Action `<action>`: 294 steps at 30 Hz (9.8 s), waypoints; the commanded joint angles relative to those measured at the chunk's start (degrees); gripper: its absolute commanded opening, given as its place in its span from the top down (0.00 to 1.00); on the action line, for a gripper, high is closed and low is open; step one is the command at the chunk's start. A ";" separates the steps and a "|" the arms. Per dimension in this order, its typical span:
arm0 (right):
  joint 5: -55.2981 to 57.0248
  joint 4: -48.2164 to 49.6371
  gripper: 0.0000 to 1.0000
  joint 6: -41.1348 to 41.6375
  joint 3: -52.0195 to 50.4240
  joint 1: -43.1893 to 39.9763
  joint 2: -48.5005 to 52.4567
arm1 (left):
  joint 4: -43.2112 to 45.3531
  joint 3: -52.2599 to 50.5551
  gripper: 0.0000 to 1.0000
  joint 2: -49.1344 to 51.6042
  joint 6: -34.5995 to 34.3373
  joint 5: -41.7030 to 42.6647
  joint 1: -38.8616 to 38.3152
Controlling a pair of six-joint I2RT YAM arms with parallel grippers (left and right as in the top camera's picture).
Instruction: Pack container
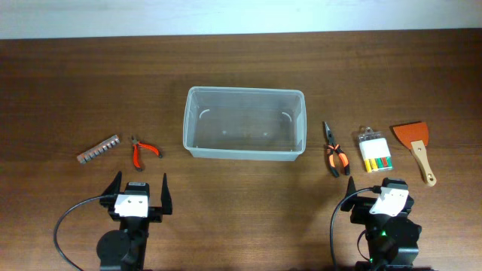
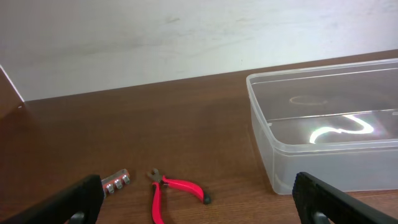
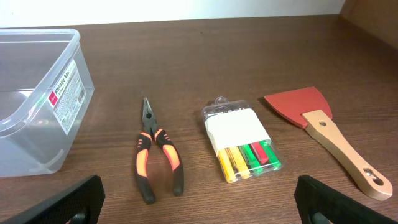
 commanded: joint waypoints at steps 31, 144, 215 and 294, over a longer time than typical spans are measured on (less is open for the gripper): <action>-0.35 0.20 0.02 -0.35 -0.50 0.42 -0.63 | 0.35 -0.98 0.01 -0.66 0.92 0.04 -0.22; -5.55 -26.77 0.14 -30.77 78.44 -29.59 118.68 | -16.04 51.28 0.01 83.97 -1.88 -11.76 -0.17; 3.06 -24.63 0.37 -23.06 78.44 -27.89 125.87 | -16.06 51.28 0.01 83.97 -1.88 -11.76 -0.17; -4.63 -19.89 0.64 -21.33 78.44 -28.04 125.87 | -16.06 51.28 0.01 83.97 -1.88 -11.76 -0.17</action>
